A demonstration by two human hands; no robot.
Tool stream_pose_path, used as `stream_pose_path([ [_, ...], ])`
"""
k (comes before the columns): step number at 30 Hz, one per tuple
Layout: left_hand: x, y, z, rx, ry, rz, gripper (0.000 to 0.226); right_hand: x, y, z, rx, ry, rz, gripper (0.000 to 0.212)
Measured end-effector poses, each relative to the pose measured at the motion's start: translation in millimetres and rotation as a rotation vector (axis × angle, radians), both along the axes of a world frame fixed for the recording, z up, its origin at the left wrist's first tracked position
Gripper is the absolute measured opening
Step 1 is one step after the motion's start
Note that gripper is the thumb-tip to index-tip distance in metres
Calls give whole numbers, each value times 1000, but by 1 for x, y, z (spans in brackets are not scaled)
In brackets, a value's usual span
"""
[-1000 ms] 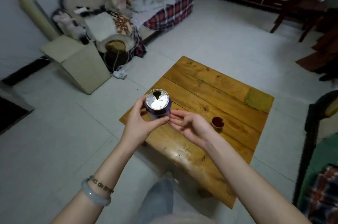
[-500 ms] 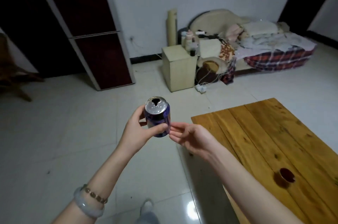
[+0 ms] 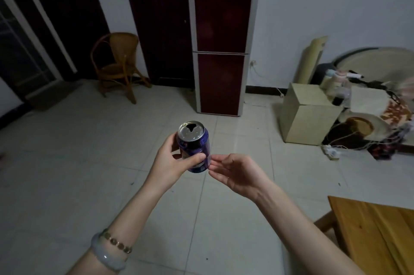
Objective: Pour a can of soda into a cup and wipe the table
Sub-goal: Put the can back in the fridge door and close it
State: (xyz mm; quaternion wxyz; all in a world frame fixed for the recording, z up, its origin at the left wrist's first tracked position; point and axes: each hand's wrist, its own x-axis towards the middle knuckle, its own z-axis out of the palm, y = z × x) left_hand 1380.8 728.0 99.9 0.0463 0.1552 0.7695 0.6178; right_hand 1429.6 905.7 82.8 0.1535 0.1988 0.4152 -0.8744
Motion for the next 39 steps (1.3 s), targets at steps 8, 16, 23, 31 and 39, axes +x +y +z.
stream_pose_path([
  [8,-114,-81,8,-14,22,23,79,-114,-82,14,-57,-8,10,32],
  [16,-209,-113,14,22,30,-7,64,-207,-114,27,-45,-41,-33,27],
  [23,-316,-111,7,30,33,-4,62,-314,-111,26,-25,-65,-14,23],
  [31,-470,-87,17,57,47,14,63,-473,-91,36,18,-41,-21,26],
  [39,-610,-70,25,68,39,4,59,-606,-75,50,54,-28,-35,23],
])
